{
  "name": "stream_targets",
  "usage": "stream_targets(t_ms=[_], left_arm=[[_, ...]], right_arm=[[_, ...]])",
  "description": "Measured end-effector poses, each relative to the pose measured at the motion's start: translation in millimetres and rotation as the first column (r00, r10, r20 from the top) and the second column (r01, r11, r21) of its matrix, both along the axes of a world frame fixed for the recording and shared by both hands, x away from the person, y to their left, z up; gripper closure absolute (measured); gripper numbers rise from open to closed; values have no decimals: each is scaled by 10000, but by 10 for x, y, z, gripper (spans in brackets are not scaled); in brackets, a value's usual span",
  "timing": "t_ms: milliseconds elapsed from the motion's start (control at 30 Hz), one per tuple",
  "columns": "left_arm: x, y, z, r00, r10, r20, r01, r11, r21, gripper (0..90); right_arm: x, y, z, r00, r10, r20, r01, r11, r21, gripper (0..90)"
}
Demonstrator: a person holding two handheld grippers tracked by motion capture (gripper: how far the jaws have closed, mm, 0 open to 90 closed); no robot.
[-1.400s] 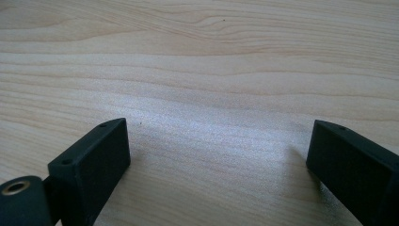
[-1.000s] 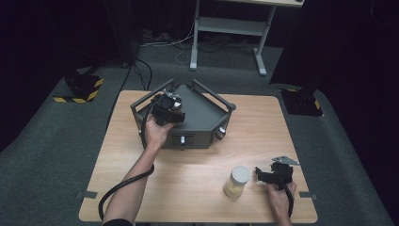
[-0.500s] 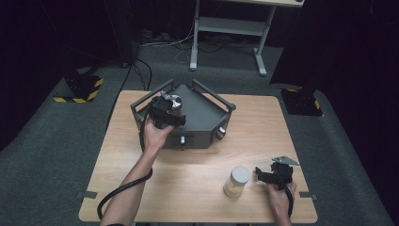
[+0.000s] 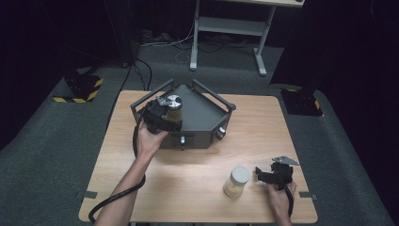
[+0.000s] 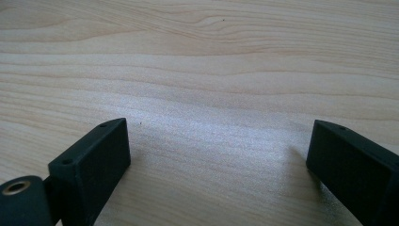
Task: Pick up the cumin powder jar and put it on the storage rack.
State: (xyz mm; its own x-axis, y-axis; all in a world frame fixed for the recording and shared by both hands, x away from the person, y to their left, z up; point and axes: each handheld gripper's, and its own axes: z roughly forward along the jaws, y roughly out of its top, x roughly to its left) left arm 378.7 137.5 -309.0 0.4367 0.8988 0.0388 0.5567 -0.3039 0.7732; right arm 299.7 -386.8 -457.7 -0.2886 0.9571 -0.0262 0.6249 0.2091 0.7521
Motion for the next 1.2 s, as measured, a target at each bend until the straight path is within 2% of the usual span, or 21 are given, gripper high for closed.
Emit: stream_targets(t_ms=[333, 600, 700, 833, 1033, 1200], left_arm=[[-195, 115, -22, 9997, -230, 1, 230, 9994, -242, 12], [-402, 229, -128, 9991, -429, -65, 425, 9978, -515, 8], [-481, 254, -181, 9989, -465, -78, 461, 9976, -512, 8], [-584, 304, -281, 9983, -557, -154, 544, 9959, -724, 8], [-645, 318, -394, 9970, -697, -340, 666, 9941, -859, 3], [-701, 274, -581, 9958, -737, -552, 687, 9938, -876, 3]], right_arm=[[0, 0, 0, 10000, -2, 1, 2, 10000, 2, 59], [-1, 0, 0, 10000, 8, 2, -8, 10000, 2, 60], [-1, 0, 0, 10000, 5, -2, -5, 10000, 5, 60], [-1, 0, 0, 10000, 11, 3, -11, 10000, 0, 60], [-1, 1, 0, 10000, 8, 5, -8, 10000, -6, 60], [-1, 2, 0, 10000, 7, 2, -7, 10000, -5, 60]])
